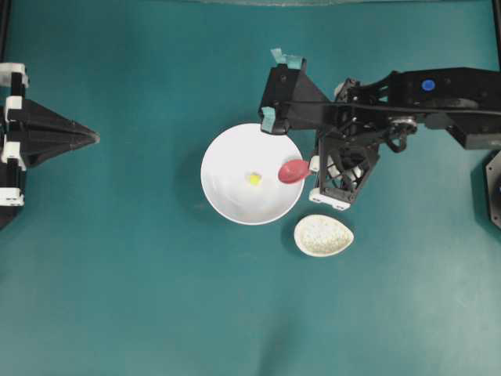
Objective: Scoop the yellow hexagonal prism block from the bowl with a spoon using the right arm.
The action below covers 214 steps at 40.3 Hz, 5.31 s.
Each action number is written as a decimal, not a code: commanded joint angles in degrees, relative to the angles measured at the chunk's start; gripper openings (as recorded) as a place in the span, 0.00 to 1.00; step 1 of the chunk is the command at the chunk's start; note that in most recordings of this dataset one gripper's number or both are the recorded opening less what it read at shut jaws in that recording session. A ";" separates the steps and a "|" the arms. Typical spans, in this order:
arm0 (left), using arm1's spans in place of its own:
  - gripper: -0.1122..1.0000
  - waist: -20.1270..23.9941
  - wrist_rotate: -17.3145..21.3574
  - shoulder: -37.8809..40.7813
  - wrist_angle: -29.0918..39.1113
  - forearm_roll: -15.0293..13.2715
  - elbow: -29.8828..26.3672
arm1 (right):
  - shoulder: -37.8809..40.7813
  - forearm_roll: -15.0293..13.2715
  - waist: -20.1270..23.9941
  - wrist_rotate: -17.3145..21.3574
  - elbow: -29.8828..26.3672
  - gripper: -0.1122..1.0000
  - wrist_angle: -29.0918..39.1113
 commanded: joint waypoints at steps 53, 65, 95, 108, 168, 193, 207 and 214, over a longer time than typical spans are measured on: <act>0.11 0.18 0.09 -0.09 -0.09 0.18 -1.76 | 7.56 0.18 0.18 -2.11 -3.69 0.31 -7.73; 0.11 0.18 0.09 -0.09 -0.09 0.18 -1.76 | 8.61 0.18 0.18 -3.69 -4.31 0.31 -10.72; 0.11 0.18 0.09 -0.09 -0.09 0.18 -1.76 | 9.84 0.18 0.18 -3.96 -5.45 0.31 -18.46; 0.11 0.18 0.09 -0.09 -0.09 0.18 -1.76 | 9.84 0.09 0.18 -3.96 -5.45 0.31 -20.30; 0.11 0.26 0.09 -0.09 -0.09 0.18 -1.76 | 5.89 1.93 1.14 -2.72 1.76 0.31 -31.03; 0.11 0.18 0.00 -0.09 0.00 0.18 -1.76 | 2.90 2.29 1.23 -2.64 6.94 0.31 -38.14; 0.11 0.18 0.09 -0.09 0.09 0.18 -1.76 | 1.67 2.37 1.23 -2.64 10.90 0.31 -44.38; 0.11 0.18 0.09 -0.09 0.09 0.18 -1.67 | 1.41 2.37 1.23 -2.64 12.57 0.31 -47.29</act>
